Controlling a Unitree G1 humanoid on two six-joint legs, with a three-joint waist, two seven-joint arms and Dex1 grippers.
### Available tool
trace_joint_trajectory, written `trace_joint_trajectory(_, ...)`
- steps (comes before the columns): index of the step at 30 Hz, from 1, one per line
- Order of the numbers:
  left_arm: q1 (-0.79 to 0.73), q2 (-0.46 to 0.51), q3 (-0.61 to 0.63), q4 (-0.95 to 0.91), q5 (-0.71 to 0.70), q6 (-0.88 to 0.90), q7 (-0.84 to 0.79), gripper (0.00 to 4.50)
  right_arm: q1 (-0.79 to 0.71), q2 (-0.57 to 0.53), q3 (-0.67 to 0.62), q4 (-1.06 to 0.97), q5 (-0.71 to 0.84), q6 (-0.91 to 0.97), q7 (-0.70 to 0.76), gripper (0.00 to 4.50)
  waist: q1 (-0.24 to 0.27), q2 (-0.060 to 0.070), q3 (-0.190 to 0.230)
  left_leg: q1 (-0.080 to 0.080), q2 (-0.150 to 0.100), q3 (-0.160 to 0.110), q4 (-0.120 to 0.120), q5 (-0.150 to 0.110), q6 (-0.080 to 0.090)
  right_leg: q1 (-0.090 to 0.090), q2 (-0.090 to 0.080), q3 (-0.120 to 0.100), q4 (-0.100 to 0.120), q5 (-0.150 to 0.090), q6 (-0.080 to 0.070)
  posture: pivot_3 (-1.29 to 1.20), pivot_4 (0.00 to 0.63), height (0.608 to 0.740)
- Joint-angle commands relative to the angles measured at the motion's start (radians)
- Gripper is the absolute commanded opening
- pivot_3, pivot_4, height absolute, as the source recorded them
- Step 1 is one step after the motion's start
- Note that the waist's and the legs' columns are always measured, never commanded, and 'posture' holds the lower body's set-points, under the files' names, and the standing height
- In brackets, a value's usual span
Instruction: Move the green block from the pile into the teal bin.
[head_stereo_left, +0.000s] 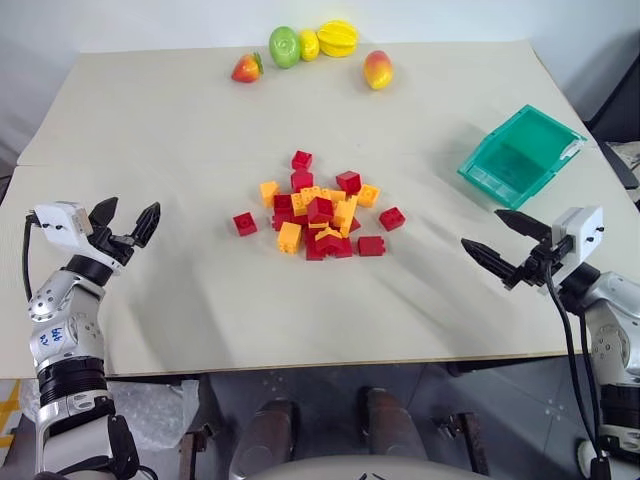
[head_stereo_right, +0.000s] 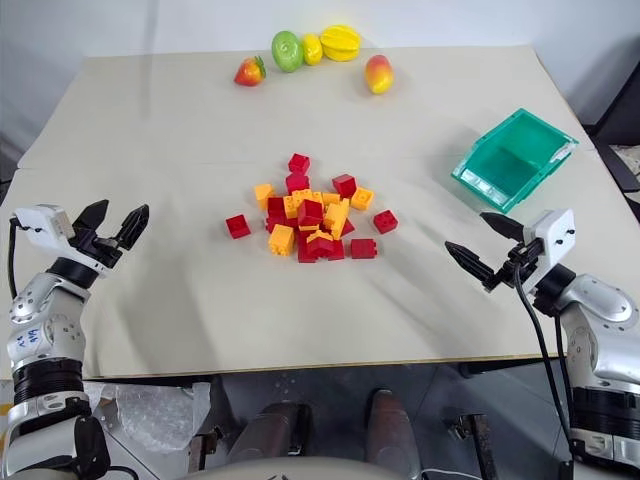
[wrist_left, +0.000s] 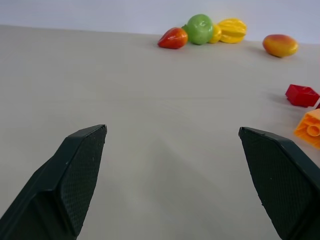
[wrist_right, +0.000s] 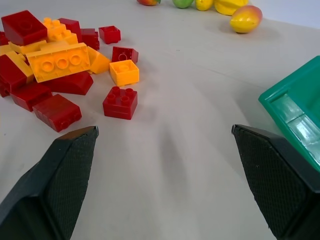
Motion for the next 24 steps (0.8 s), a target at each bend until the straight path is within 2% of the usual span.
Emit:
trace_joint_trajectory(1,0.018,0.03,0.008,-0.042,0.003,-0.011,-0.017,4.5,-0.013,-0.015,-0.007,-0.029,0.025,0.021,0.021,4.48,0.0,0.0,0.0,0.0,0.0,0.0,0.0,0.0,0.0,0.0,0.0,0.0,0.0,0.0,0.0,0.0,0.15,0.74)
trace_joint_trajectory(7,0.017,0.048,0.011,-0.057,-0.024,0.064,-0.026,4.5,-0.042,-0.043,0.024,-0.057,-0.031,0.069,-0.011,4.48,0.0,0.0,0.0,0.0,0.0,0.0,0.001,0.0,0.0,0.0,0.0,0.0,0.001,0.0,0.0,0.0,0.15,0.74)
trace_joint_trajectory(13,0.003,0.079,-0.01,-0.071,-0.039,0.029,-0.177,4.5,-0.061,-0.083,0.096,-0.169,-0.068,0.132,-0.006,4.48,0.0,0.0,0.0,0.0,0.0,0.0,0.001,0.0,0.0,0.0,0.0,0.0,0.001,0.0,0.0,0.0,0.15,0.74)
trace_joint_trajectory(17,-0.013,0.111,-0.028,-0.038,-0.03,-0.007,-0.279,4.5,-0.082,-0.042,0.119,-0.301,-0.035,0.221,-0.075,3.58,-0.001,0.0,0.0,0.0,0.001,0.0,0.0,0.0,0.0,0.0,0.0,0.0,0.0,0.0,0.0,0.0,0.15,0.74)
trace_joint_trajectory(21,0.002,0.129,-0.044,-0.033,-0.071,-0.061,-0.485,4.5,-0.17,0.065,0.218,-0.433,-0.034,0.362,-0.226,2.22,-0.005,0.0,0.0,0.0,0.001,0.0,0.0,0.0,0.0,-0.001,0.0,0.001,0.001,0.0,0.0,0.0,0.15,0.74)
trace_joint_trajectory(24,0.0,0.127,-0.037,-0.025,-0.101,-0.075,-0.57,4.5,-0.21,0.123,0.254,-0.458,-0.036,0.426,-0.287,1.27,-0.003,0.0,0.0,-0.001,0.001,0.0,0.0,0.0,-0.001,-0.002,0.0,0.0,0.001,0.0,-0.001,0.0,0.15,0.74)
